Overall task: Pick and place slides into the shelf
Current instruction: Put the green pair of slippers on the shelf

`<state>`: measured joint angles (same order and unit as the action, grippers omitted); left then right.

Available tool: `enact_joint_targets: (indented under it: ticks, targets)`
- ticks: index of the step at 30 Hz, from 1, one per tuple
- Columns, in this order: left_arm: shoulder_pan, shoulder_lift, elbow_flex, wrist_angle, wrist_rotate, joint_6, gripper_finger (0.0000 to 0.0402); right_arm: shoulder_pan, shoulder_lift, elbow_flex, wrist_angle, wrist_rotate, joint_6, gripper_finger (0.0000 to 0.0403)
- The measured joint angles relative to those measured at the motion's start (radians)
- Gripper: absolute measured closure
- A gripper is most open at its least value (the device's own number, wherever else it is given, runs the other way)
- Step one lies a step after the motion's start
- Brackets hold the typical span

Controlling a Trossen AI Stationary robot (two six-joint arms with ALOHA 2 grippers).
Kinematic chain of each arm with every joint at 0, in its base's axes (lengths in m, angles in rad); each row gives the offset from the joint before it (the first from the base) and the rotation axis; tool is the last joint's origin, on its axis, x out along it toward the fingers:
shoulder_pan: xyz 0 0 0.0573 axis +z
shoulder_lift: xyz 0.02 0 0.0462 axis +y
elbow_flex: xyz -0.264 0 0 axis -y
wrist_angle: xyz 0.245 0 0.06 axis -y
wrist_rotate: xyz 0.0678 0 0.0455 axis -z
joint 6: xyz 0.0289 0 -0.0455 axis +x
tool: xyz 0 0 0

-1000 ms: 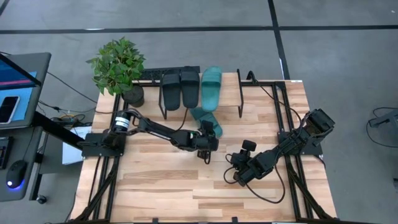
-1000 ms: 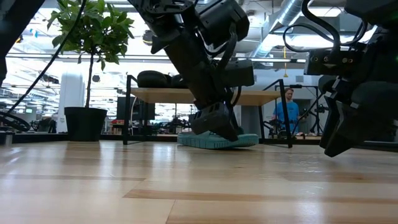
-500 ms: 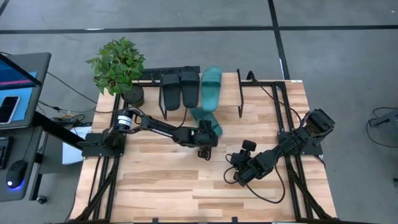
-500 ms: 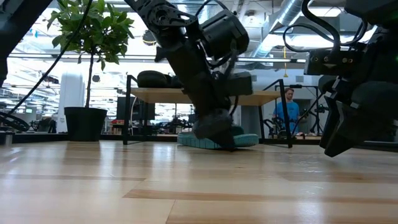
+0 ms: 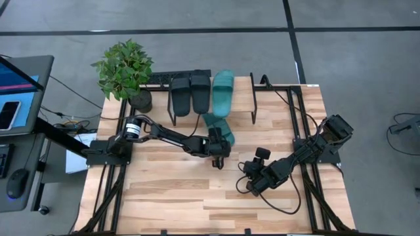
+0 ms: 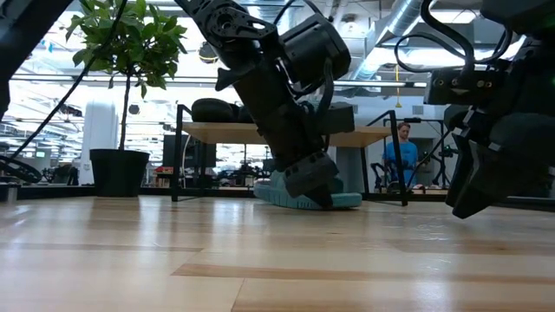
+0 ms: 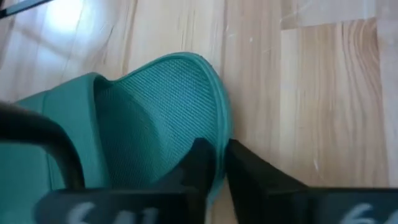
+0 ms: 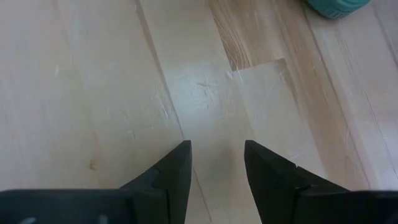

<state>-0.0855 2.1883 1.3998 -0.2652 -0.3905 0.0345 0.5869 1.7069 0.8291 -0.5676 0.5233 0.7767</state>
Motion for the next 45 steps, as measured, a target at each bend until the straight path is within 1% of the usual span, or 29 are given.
enact_joint_targets:
  ticks: [1, 7, 9, 16, 18, 26, 28, 33, 37, 42, 45]
  targets:
    - [-0.006, 0.000, 0.000, -0.006, -0.003, -0.014, 0.0382, 0.000, 0.000, 0.000, 0.000, 0.000, 0.000, 0.0262]
    - [-0.059, 0.000, -0.001, -0.055, -0.019, -0.023, 0.0388, 0.000, 0.000, 0.000, 0.000, 0.000, 0.000, 0.0262]
    - [-0.081, -0.001, -0.002, -0.082, -0.027, -0.056, 0.0395, 0.000, 0.000, 0.000, 0.000, 0.000, 0.000, 0.0262]
    - [-0.145, -0.003, -0.001, -0.166, -0.065, -0.192, 0.0398, 0.000, 0.000, 0.000, 0.000, 0.000, 0.000, 0.0262]
    - [-0.164, -0.003, 0.000, -0.187, -0.066, -0.203, 0.0399, 0.000, 0.000, 0.000, -0.001, 0.000, 0.000, 0.0262]
    - [-0.257, -0.003, -0.001, -0.278, -0.138, -0.223, 0.0400, 0.000, 0.000, 0.000, -0.001, 0.000, -0.001, 0.0262]
    - [-0.271, -0.004, -0.001, -0.291, -0.153, -0.217, 0.0400, 0.000, 0.000, 0.000, -0.001, 0.000, -0.001, 0.0262]
    - [-0.311, -0.004, -0.001, -0.339, -0.198, -0.144, 0.0401, 0.000, 0.000, 0.000, -0.004, 0.000, -0.001, 0.0262]
    - [-0.338, 0.003, 0.037, -0.406, -0.251, -0.078, 0.0401, 0.000, 0.000, 0.000, -0.005, 0.000, -0.001, 0.0262]
    - [-0.371, 0.009, 0.118, -0.541, -0.262, -0.008, 0.0401, 0.000, 0.000, 0.000, -0.007, 0.001, -0.001, 0.0262]
    - [-0.388, 0.009, 0.158, -0.568, -0.262, 0.025, 0.0401, 0.000, 0.000, 0.000, -0.007, 0.001, -0.001, 0.0262]
